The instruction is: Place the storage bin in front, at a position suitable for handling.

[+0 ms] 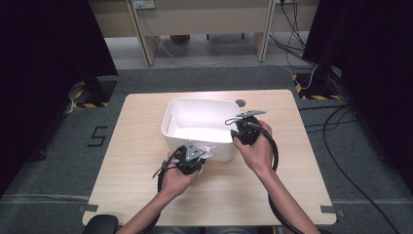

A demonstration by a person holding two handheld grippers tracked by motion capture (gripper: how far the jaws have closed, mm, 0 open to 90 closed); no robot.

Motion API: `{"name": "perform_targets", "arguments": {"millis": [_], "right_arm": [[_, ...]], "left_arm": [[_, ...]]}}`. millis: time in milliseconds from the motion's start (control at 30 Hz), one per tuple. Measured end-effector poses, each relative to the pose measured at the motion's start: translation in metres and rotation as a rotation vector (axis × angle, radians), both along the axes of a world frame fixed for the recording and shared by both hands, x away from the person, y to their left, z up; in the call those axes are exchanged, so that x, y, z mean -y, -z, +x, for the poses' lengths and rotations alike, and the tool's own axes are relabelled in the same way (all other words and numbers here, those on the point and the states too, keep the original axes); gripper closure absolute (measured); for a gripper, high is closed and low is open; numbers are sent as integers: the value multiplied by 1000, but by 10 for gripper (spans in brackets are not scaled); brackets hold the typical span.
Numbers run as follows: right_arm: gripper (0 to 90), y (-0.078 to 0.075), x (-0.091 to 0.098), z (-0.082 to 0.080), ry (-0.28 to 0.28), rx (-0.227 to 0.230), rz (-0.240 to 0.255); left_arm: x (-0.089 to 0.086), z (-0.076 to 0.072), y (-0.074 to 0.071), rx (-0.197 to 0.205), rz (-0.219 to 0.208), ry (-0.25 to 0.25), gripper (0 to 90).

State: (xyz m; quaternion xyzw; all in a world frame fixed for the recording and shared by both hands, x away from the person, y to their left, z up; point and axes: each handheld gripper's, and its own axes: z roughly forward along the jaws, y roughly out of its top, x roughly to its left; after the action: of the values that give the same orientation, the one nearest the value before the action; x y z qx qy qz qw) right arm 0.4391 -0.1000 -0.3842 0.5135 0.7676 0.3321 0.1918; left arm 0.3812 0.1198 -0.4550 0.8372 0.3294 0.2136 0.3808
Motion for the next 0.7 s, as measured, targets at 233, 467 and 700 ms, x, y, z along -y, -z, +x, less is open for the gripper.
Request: {"name": "perform_targets", "arguments": {"millis": [233, 467, 700], "right_arm": [[670, 0, 0, 0, -2, 1, -3], [670, 0, -1, 0, 0, 4, -4], [670, 0, -1, 0, 1, 3, -3]], "left_arm": [[0, 1, 2, -6, 8, 2, 797], [0, 2, 6, -14, 15, 4, 797], [1, 4, 12, -28, 30, 6, 797]]}}
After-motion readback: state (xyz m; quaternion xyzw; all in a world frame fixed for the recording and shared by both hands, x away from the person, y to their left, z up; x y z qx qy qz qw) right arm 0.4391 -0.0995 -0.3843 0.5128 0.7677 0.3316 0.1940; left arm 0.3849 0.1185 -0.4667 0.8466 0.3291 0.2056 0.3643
